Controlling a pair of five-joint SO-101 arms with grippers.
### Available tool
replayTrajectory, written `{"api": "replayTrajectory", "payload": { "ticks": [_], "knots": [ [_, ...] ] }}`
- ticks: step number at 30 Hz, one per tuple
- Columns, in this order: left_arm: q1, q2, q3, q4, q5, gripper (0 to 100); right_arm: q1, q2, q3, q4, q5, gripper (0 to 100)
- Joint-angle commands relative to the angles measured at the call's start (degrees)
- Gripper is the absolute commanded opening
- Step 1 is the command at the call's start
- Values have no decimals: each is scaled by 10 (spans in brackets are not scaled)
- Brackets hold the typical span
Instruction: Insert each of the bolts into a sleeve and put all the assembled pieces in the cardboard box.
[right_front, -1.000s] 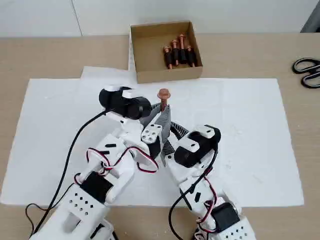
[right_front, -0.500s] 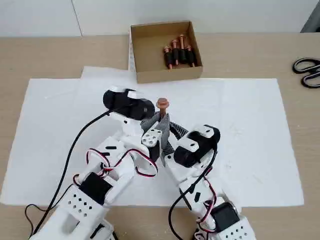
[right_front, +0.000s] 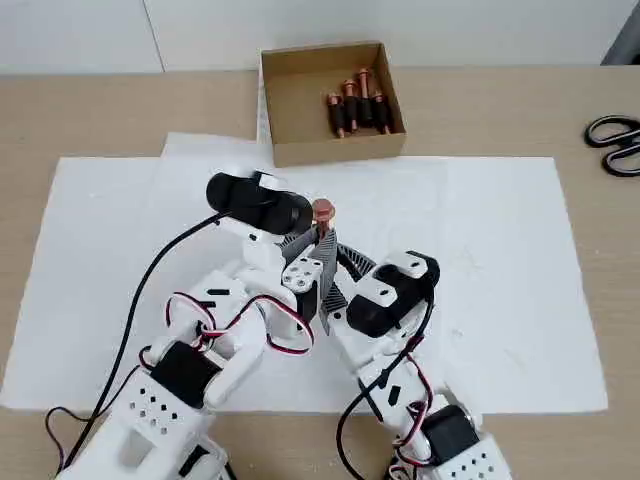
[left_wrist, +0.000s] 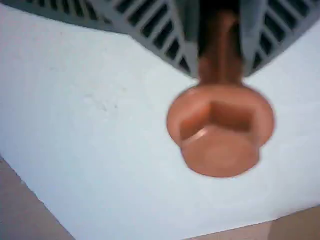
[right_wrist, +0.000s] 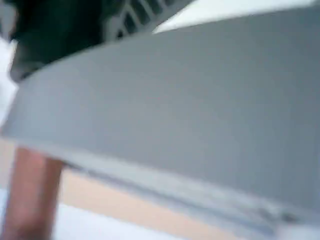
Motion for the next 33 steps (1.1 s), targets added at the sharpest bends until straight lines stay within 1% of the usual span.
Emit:
{"api": "replayTrajectory", "payload": {
  "ticks": [1, 3, 8, 15, 18, 21, 23, 25, 27, 29, 30, 31, 33],
  "knots": [
    [-4, -10, -36, 5, 7, 163, 0, -7, 3, -6, -5, 4],
    [-4, -10, -38, 14, 13, 199, 0, -7, 3, -6, -5, 4],
    [-26, -11, -39, 14, 13, 198, 0, -7, 3, -6, -5, 4],
    [-36, -13, -40, 17, 11, 199, 0, -7, 3, -6, -4, 4],
    [-73, -14, -46, 40, -9, 199, 0, -7, 3, -6, -4, 4],
    [-145, -14, -78, 106, -25, 200, 0, -7, 3, -6, -4, 4],
    [-213, -14, -114, 165, -33, 201, 1, -7, 3, -6, -4, 4],
    [-297, -15, -158, 222, -54, 202, 2, -7, 3, -6, -4, 4],
    [-416, -15, -189, 236, -104, 202, 10, -7, 3, -4, -4, 4],
    [-546, -10, -204, 228, -177, 202, 33, -7, 3, -5, -4, 4],
    [-591, -7, -202, 222, -204, 202, 46, -7, 3, -5, -4, 4],
    [-619, -1, -196, 225, -228, 202, 58, -7, 3, 0, -3, 4],
    [-668, 14, -190, 258, -305, 202, 75, -7, -1, 15, 5, 4]
  ]
}}
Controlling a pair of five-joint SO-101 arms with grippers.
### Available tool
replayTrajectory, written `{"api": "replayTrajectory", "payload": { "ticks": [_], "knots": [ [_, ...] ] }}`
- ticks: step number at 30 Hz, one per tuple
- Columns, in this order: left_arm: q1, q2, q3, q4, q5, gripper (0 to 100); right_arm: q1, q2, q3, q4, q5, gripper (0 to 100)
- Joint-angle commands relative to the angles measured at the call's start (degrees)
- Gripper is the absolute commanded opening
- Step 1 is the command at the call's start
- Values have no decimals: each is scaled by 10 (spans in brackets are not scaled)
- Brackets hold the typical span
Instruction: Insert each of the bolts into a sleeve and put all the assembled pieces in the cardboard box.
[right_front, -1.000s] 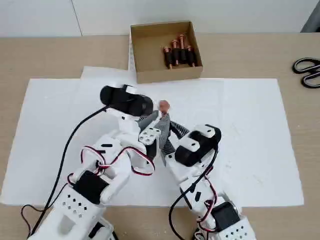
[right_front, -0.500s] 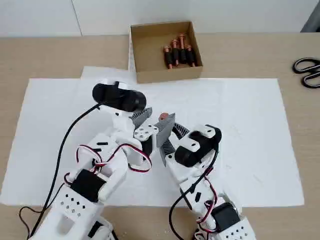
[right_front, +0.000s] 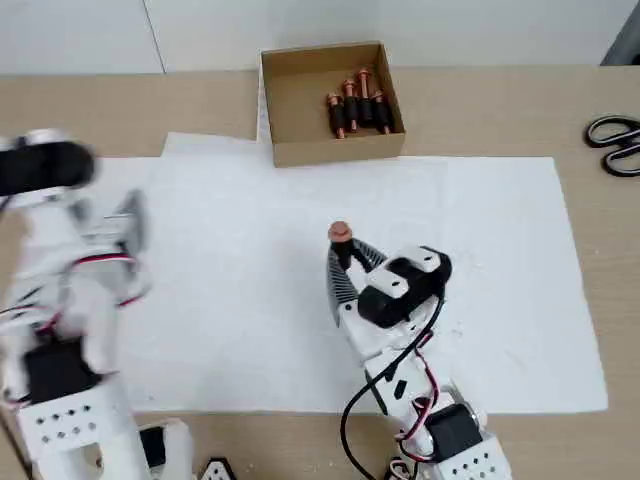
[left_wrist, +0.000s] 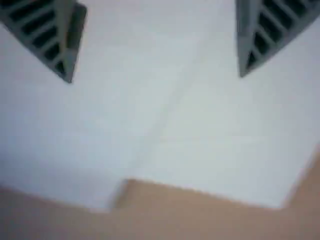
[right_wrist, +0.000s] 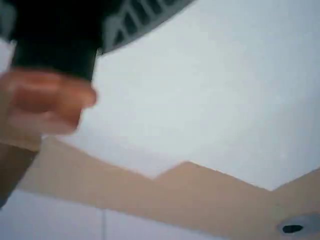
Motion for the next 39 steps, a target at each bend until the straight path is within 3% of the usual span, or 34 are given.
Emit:
{"api": "replayTrajectory", "payload": {
  "ticks": [1, 6, 12, 16, 21, 30, 39],
  "knots": [
    [-116, 18, -19, 52, -130, 203, 27, -9, -13, 23, 18, 4],
    [-181, 59, -19, 153, -186, 203, 33, -3, -154, 109, 43, 4],
    [-149, 69, -15, 182, -168, 201, 59, 118, -366, 114, 109, 4],
    [-77, 68, -16, 180, -97, 202, 72, 295, -512, 36, 115, 4],
    [-15, 68, -16, 180, -81, 201, 75, 552, -687, -82, 116, 4],
    [-10, 68, -16, 185, -81, 201, 89, 1012, -1004, -173, 116, 4],
    [-10, 67, -16, 185, -81, 200, 120, 1426, -1344, -178, 113, 4]
  ]
}}
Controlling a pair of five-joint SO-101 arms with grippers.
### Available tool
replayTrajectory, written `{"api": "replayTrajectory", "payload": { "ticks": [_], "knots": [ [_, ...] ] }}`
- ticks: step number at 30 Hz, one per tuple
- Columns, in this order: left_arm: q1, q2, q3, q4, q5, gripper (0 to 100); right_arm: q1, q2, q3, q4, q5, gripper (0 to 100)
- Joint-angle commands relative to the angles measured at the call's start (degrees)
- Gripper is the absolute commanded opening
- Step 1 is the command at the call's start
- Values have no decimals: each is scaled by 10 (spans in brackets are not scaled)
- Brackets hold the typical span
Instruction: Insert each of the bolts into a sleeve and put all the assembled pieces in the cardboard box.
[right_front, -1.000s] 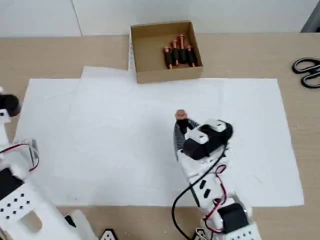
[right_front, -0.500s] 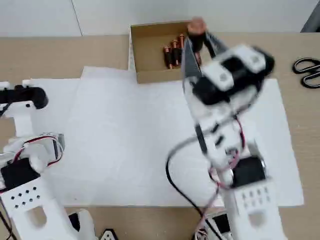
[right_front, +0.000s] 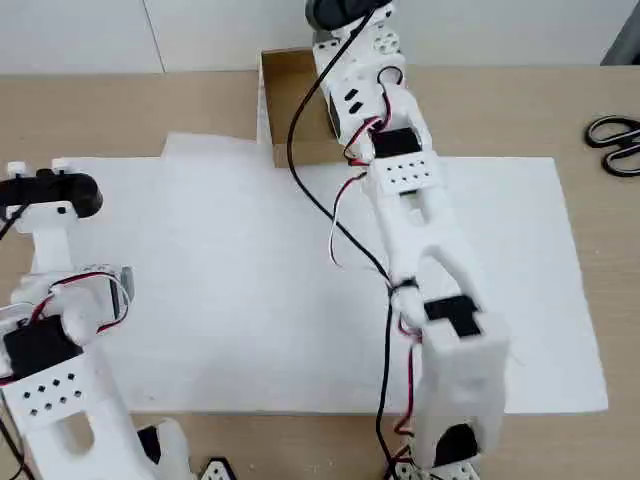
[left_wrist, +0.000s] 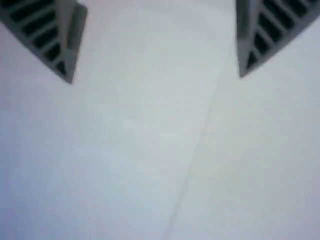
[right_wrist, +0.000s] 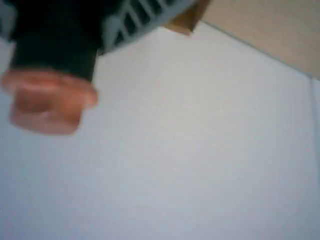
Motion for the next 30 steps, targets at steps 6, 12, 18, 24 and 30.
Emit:
{"api": "replayTrajectory", "payload": {
  "ticks": [6, 12, 18, 24, 30],
  "knots": [
    [3, 0, -20, 19, 4, 200, 22, 285, -282, -15, 1, 7],
    [3, 0, -20, 19, 4, 200, 0, 372, -359, -14, 1, 8],
    [3, 0, -20, 19, 4, 200, -9, 408, -361, -14, 1, 9],
    [3, 0, -20, 19, 4, 200, -18, 425, -362, 22, 1, 38],
    [3, 0, -20, 19, 4, 200, -19, 424, -364, 32, 1, 176]
  ]
}}
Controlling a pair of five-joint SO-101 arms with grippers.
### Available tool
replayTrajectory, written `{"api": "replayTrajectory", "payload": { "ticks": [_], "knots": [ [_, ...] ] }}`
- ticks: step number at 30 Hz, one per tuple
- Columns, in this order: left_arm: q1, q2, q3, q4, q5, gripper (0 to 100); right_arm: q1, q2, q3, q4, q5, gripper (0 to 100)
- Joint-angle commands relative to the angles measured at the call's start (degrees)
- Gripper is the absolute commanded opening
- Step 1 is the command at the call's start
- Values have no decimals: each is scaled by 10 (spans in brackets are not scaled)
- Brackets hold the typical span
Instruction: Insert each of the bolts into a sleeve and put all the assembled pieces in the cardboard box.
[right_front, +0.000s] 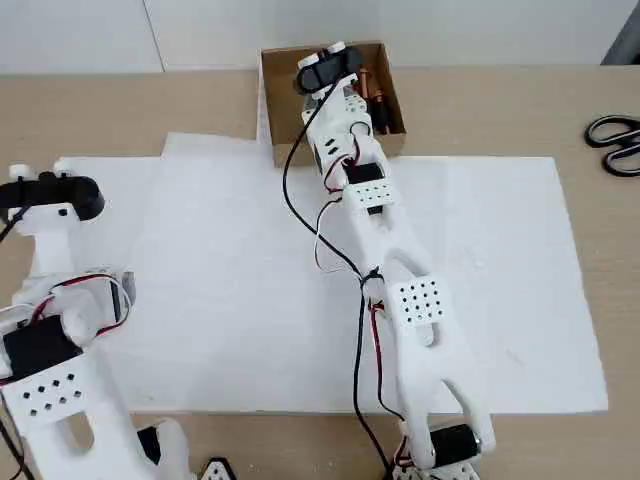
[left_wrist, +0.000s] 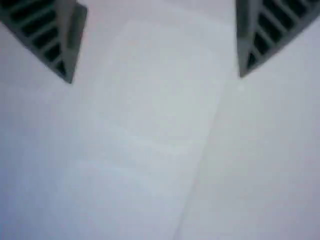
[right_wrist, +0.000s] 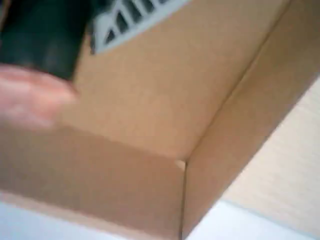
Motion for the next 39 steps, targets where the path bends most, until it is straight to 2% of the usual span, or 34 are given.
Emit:
{"api": "replayTrajectory", "payload": {
  "ticks": [1, 7, 13, 17, 22, 31, 37, 39],
  "knots": [
    [3, 0, -20, 4, 4, 200, -7, -8, -31, 0, 1, 178],
    [3, 0, -20, 4, 4, 200, -3, -8, -135, 30, 2, 177],
    [3, 0, -45, 5, 4, 200, -3, -7, -383, 196, 2, 177],
    [8, 0, -106, 33, 4, 201, 5, -51, -384, 259, 1, 177],
    [63, 0, -171, 98, 4, 202, 15, -213, -381, 427, 1, 177],
    [177, 0, -274, 190, 4, 202, 12, -531, -380, 869, 4, 178],
    [178, -3, -277, 194, 8, 202, 29, -752, -375, 880, 4, 177],
    [178, -24, -277, 194, 29, 202, 32, -815, -347, 886, 4, 177]
  ]
}}
